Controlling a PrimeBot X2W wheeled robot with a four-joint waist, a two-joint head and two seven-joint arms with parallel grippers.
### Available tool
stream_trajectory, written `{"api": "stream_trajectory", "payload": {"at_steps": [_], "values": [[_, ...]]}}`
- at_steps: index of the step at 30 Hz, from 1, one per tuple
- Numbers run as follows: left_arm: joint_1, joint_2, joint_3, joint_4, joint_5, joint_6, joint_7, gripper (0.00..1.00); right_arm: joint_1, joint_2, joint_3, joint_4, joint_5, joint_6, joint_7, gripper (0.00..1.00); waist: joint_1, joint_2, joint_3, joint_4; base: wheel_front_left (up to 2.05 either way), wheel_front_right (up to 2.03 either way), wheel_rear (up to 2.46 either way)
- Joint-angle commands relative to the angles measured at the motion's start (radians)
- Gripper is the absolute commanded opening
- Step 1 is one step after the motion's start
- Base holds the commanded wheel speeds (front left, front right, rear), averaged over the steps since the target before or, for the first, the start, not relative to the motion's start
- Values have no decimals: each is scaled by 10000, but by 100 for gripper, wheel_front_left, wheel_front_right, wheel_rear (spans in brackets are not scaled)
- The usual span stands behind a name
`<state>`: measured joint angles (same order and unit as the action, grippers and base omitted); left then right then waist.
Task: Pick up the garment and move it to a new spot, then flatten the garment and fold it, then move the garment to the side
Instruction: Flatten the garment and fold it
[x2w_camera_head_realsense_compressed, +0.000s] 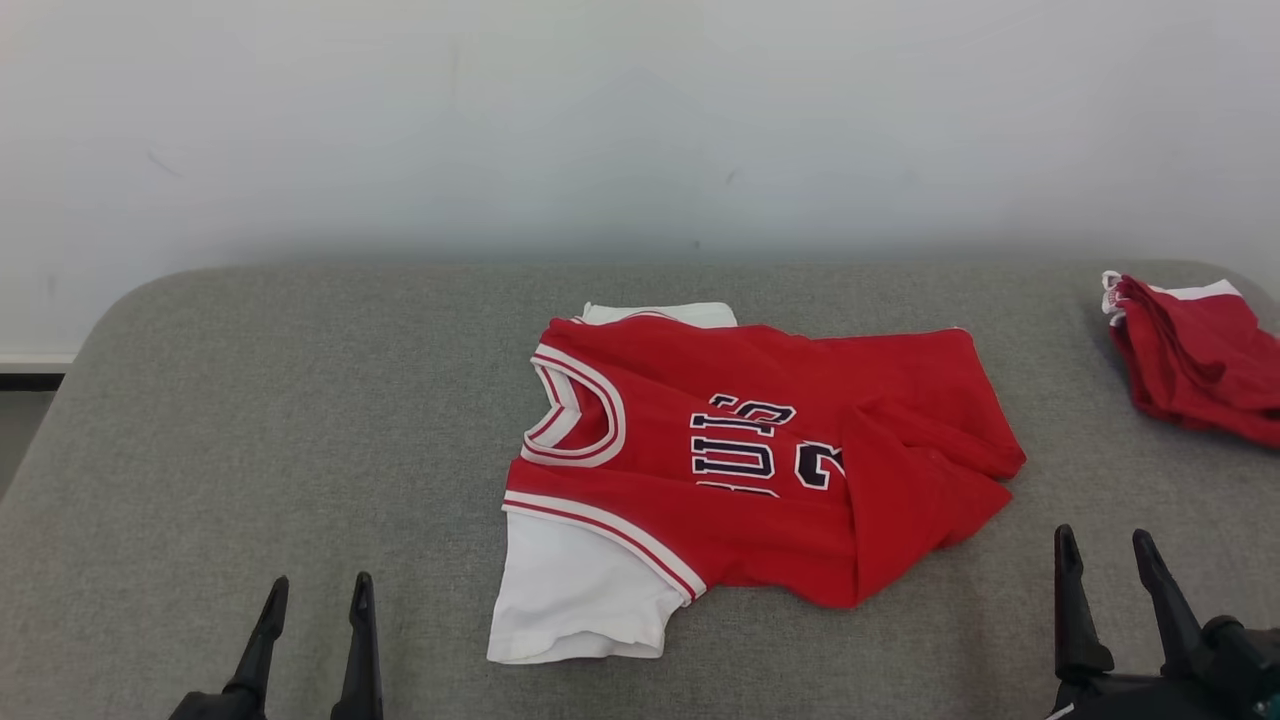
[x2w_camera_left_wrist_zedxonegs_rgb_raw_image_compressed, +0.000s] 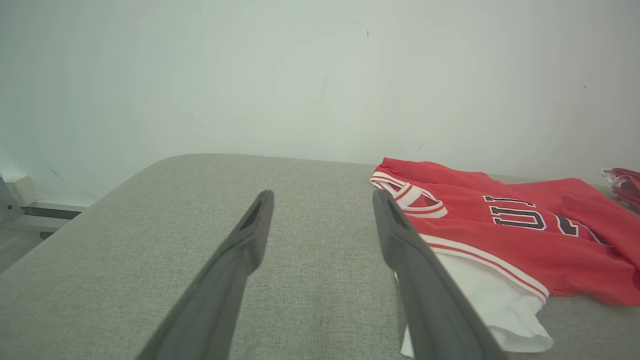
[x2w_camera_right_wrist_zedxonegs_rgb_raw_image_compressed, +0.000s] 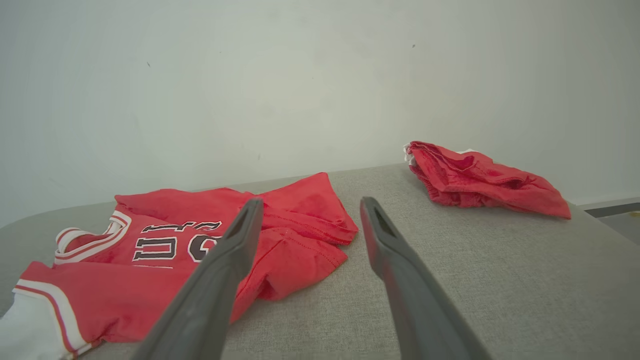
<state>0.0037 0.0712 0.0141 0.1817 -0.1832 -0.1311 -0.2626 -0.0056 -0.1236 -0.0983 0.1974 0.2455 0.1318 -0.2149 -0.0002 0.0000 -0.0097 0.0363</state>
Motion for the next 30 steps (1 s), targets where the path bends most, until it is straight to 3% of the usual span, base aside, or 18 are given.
{"api": "stream_trajectory", "payload": {"at_steps": [1,9,15,30], "values": [[189,51,59,-17,34,12,-30,100,331,158,-20,-356,-107,-26,119,100,2,0,-45,-77,0,0,0],[255,39,103,-34,141,12,-30,100,926,461,130,-1262,-236,-26,546,100,2,0,14,-182,0,0,0],[-172,132,-412,198,134,12,-30,100,834,551,379,-1388,-199,-26,646,100,2,0,125,-386,0,0,0],[-1547,742,-1785,3007,-795,12,-30,100,292,668,910,-837,-64,-26,332,100,2,0,940,-1421,0,0,0]]}}
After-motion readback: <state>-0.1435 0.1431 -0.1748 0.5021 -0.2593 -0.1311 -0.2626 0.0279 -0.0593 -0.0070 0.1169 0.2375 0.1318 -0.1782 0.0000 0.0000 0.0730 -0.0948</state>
